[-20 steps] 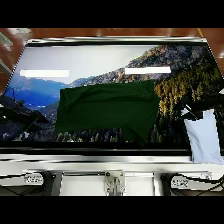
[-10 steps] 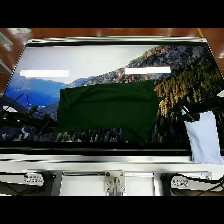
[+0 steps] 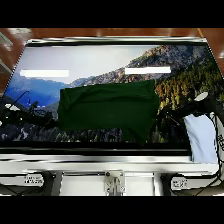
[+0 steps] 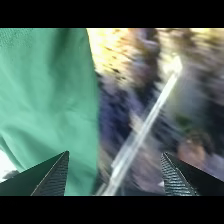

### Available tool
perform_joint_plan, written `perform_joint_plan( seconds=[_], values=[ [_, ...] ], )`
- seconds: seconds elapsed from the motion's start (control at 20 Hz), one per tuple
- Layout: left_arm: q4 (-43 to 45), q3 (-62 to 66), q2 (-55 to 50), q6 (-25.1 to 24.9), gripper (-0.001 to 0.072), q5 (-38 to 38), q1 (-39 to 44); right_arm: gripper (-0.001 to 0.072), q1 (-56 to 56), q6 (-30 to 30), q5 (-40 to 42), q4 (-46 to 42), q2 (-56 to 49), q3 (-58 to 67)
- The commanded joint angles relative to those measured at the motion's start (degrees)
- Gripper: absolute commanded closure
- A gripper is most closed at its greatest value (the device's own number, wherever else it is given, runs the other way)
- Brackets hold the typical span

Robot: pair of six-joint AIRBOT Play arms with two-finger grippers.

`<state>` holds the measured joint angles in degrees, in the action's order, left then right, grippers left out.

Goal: Fold the shirts.

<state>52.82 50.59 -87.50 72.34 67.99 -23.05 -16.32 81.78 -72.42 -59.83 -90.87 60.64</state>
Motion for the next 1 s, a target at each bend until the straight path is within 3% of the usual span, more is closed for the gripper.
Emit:
perform_joint_plan(
  seconds=[0.0,0.05,0.15,0.2,0.3,0.4,0.65,0.75,0.85,0.95],
  values=[
    [-0.4,0.0,3.8,-0.8,0.0677,0.6,0.2,0.0070,3.4,-0.9,4.8,7.0,-4.2,-1.0],
    [-0.4,0.0,4.8,-0.8,0.0677,0.6,0.2,0.0125,4.2,-0.8,6.1,7.8,-5.0,-1.0],
    [-0.4,0.0,6.8,-0.8,0.0676,0.6,0.2,0.0156,6.3,-0.4,8.2,7.9,-5.9,-1.0],
    [-0.4,0.1,7.6,-0.8,0.0676,0.6,0.2,0.0278,7.1,-0.3,9.5,7.9,-5.9,-1.0],
    [-0.4,1.4,9.1,-1.2,0.0677,0.6,0.2,0.0654,7.7,0.1,10.7,11.0,-5.8,-1.0],
    [-0.4,5.0,11.1,-1.2,0.0679,0.6,0.2,0.0650,7.7,-6.2,8.9,17.3,-4.3,-0.3],
    [-2.1,29.6,23.1,-1.2,0.0679,-1.3,0.2,0.0651,5.3,-14.2,7.5,17.3,14.2,14.8],
    [-6.0,44.0,29.2,-1.2,0.0677,-7.3,0.2,0.0651,3.6,-15.2,12.1,17.1,24.5,25.8],
    [-6.3,55.9,34.3,-1.2,0.0677,-13.0,0.2,0.0650,3.7,-16.5,21.8,11.9,34.2,34.8],
    [-5.9,63.5,38.7,-0.3,0.0678,-14.2,0.0,0.0650,3.9,-15.0,27.6,6.8,41.8,40.2]
  ],
)
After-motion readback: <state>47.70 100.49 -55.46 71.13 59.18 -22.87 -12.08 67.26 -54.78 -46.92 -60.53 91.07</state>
